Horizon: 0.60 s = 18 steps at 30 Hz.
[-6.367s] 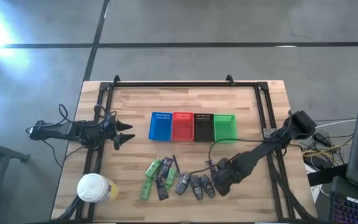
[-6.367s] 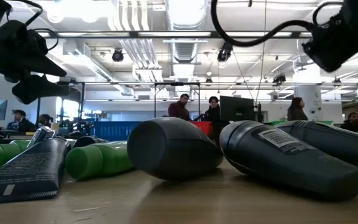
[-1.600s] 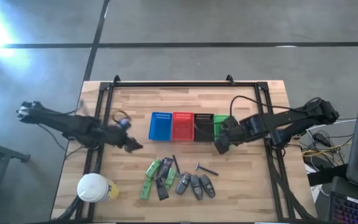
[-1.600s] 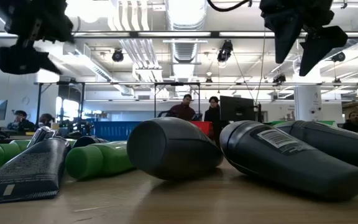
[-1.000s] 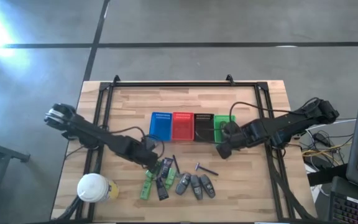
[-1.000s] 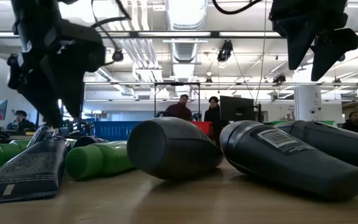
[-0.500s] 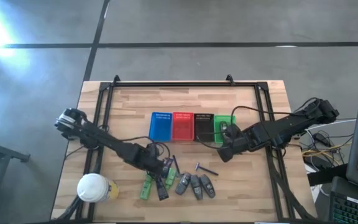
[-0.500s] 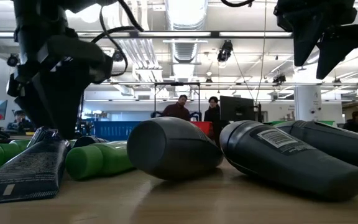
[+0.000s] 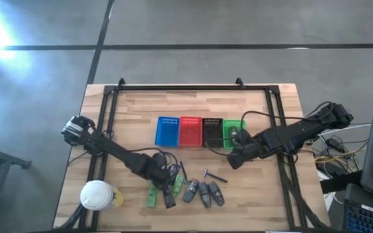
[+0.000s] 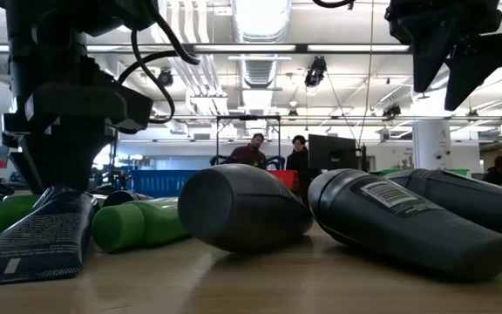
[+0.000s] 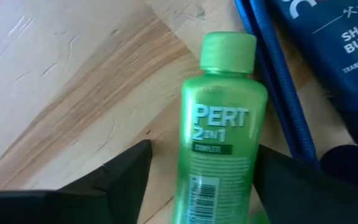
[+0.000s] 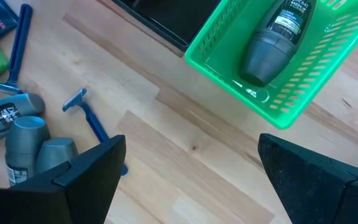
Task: Pick & Place Travel size toiletries
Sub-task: Put the green shampoo into the blue bin
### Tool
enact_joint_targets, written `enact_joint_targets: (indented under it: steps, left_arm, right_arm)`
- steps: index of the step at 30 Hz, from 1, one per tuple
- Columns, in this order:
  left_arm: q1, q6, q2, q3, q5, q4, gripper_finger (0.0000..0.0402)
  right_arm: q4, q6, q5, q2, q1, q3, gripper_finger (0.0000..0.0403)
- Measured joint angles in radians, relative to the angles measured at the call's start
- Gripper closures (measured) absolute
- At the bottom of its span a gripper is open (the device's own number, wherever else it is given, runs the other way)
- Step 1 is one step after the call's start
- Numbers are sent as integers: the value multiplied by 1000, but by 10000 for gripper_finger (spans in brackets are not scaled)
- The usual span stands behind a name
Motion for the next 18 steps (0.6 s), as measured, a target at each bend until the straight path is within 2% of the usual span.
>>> enact_joint_targets:
  steps: [10,18]
  left_arm:
    - [8,36,-8,-1,-8,-2,237]
    - [14,20,-55,-1,-9,0,244]
  right_arm:
    - [2,22,1,0,5,0,39]
    - [5,37,51,0,38,0,39]
